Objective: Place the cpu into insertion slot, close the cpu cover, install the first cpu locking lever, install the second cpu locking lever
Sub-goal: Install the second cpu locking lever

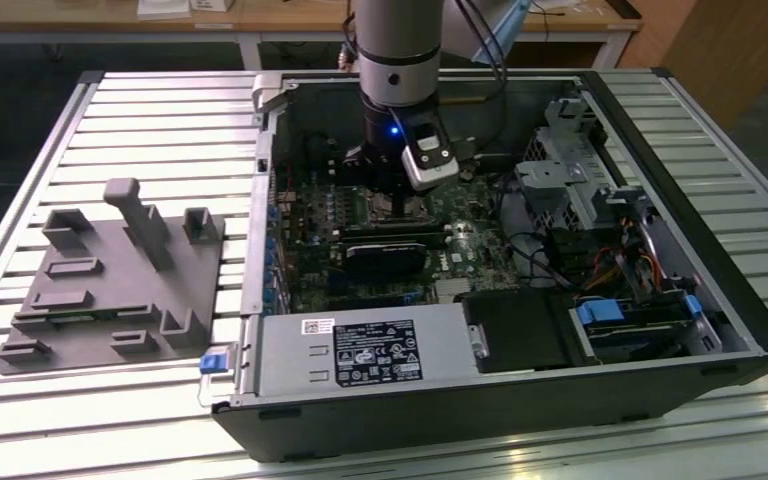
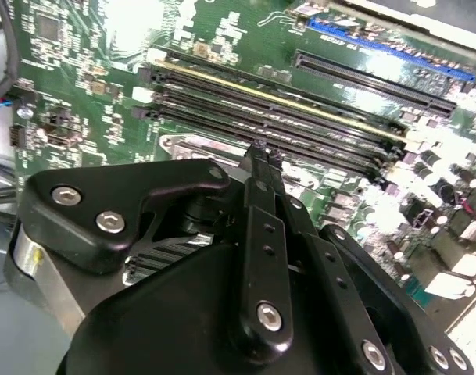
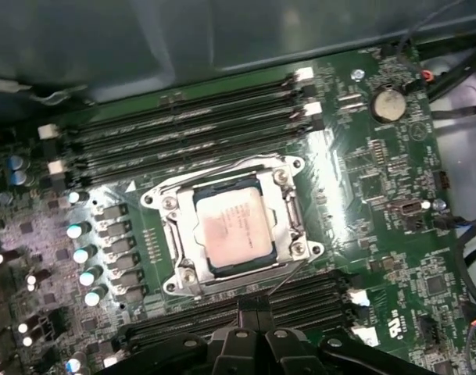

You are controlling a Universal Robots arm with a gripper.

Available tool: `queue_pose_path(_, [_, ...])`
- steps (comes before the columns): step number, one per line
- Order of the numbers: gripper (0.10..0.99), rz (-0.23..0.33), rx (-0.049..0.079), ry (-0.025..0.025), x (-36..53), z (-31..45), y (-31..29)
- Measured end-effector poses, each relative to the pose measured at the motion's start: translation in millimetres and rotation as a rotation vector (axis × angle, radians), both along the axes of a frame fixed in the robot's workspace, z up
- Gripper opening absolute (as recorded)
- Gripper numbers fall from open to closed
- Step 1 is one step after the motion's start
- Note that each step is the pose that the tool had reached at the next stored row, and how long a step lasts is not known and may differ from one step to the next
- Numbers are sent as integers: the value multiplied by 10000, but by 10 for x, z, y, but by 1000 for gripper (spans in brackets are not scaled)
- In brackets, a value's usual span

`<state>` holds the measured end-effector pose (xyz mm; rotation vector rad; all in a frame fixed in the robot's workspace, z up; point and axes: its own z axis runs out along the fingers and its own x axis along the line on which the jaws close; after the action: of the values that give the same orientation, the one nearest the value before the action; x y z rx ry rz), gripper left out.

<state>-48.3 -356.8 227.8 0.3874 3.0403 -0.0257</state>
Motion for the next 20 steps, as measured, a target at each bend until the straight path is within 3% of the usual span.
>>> queue_pose_path(8, [106, 336, 53, 0, -139, -41, -36])
queue_pose_path(16, [106, 550, 452, -8, -207, -84, -82])
queue_pose_path(20, [106, 560, 458, -8, -207, -86, -84])
